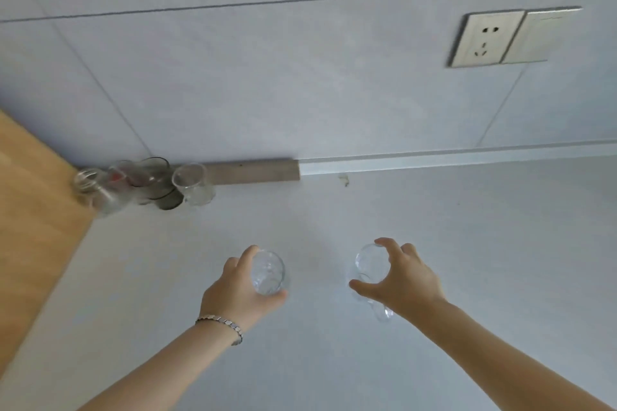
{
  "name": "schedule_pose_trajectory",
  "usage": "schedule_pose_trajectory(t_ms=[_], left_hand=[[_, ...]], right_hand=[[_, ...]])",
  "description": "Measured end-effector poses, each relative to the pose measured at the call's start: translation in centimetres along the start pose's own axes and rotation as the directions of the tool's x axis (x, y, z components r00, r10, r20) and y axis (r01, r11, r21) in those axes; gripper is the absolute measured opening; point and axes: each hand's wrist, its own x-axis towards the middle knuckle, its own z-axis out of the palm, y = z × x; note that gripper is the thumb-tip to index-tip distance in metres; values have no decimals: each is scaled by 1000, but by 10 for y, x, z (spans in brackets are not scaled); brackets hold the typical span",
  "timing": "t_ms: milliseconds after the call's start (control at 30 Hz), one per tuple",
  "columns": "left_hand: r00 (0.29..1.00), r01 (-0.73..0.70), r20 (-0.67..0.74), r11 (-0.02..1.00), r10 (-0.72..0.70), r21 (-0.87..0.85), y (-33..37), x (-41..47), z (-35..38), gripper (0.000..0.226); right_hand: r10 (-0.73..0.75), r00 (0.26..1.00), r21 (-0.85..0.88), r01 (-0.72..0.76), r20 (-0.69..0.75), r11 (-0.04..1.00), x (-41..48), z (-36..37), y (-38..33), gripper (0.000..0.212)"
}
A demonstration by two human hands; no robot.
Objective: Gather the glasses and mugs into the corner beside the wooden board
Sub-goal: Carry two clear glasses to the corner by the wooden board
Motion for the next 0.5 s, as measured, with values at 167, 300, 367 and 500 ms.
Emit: schedule_pose_trajectory(t_ms=[167, 300, 367, 500], left_hand=[[988, 154, -27, 988, -154, -5, -127, 36, -58, 66], [968, 232, -87, 972, -234, -37, -195, 64, -90, 65], [967, 235, -94, 972, -236, -28, -216, 76, -100, 68], [968, 236, -71, 970, -240, -61, -239, 96, -108, 71]], right_hand=[[91, 995, 57, -92, 34, 994, 19, 63, -117, 82], [220, 973, 217, -231, 73, 948, 57, 91, -185, 85], [267, 963, 293, -268, 44, 918, 79, 101, -212, 85], [327, 944, 352, -288, -54, 891, 123, 112, -258, 85]])
